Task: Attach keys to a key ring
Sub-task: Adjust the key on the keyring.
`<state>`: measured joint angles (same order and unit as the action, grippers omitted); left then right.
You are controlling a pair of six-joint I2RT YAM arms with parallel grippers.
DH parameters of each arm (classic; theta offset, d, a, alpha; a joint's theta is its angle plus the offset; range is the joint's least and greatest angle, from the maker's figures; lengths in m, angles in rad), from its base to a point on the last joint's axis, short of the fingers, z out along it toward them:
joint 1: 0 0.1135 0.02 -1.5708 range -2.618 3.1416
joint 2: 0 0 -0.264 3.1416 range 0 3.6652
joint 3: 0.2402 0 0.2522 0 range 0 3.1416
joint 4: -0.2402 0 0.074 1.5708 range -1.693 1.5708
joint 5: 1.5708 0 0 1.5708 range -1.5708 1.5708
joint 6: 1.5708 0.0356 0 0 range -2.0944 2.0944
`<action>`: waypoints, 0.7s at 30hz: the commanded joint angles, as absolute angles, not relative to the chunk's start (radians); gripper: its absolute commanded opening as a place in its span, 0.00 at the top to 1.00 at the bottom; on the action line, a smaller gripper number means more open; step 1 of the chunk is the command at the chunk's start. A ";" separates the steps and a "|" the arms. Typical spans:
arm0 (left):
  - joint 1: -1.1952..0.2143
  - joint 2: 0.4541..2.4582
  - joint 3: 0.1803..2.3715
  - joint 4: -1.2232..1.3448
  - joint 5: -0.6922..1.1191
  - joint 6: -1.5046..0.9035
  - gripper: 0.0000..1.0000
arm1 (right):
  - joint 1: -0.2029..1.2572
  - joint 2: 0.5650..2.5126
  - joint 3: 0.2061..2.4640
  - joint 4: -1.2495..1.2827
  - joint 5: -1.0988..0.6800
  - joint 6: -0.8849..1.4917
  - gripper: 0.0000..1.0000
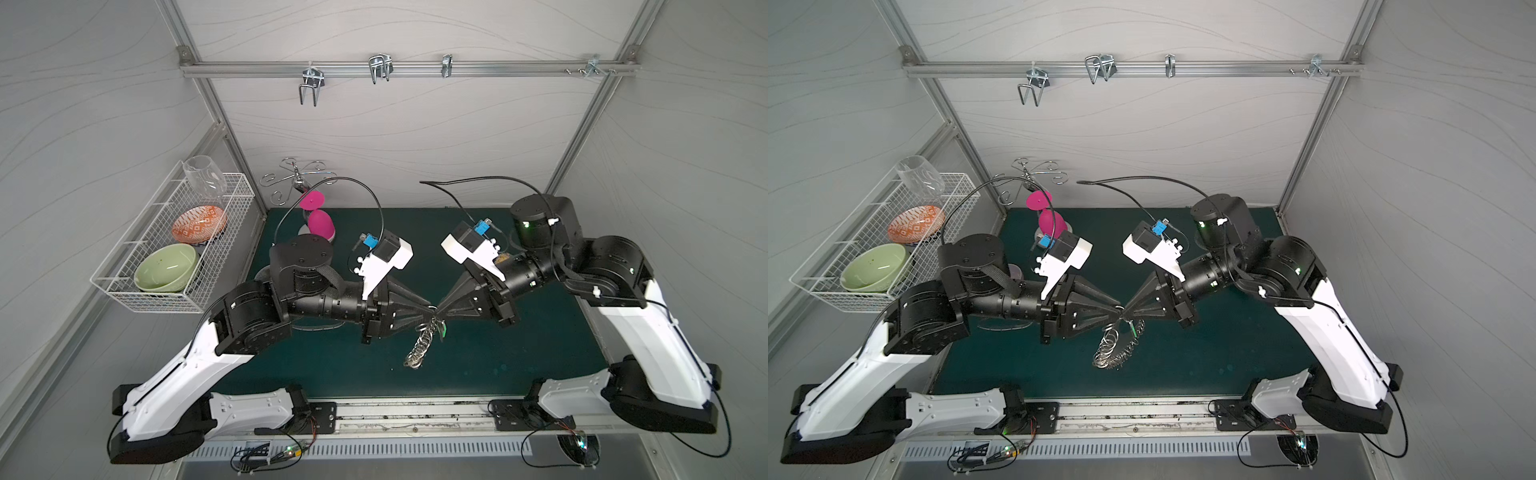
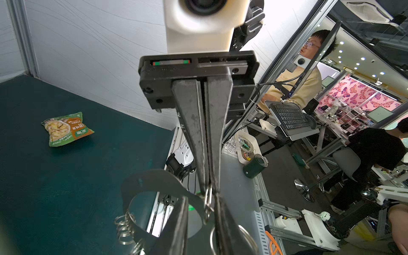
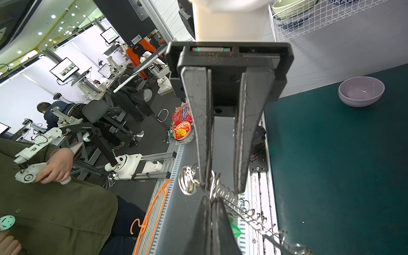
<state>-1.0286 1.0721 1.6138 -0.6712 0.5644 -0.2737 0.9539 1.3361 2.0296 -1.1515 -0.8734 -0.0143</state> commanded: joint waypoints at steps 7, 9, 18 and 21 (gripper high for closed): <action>-1.026 1.079 1.644 -0.595 0.611 -0.281 0.90 | 0.963 1.333 2.022 -1.115 -0.900 -0.008 1.00; -1.026 1.082 1.642 -0.590 0.619 -0.287 0.94 | 0.963 1.333 2.022 -1.114 -0.898 -0.007 1.00; -1.026 1.074 1.611 -0.527 0.635 -0.300 1.00 | 0.962 1.328 2.019 -1.107 -0.868 -0.002 1.00; -1.026 1.053 1.589 -0.489 0.602 -0.286 1.00 | 0.963 1.324 2.016 -1.102 -0.852 0.003 1.00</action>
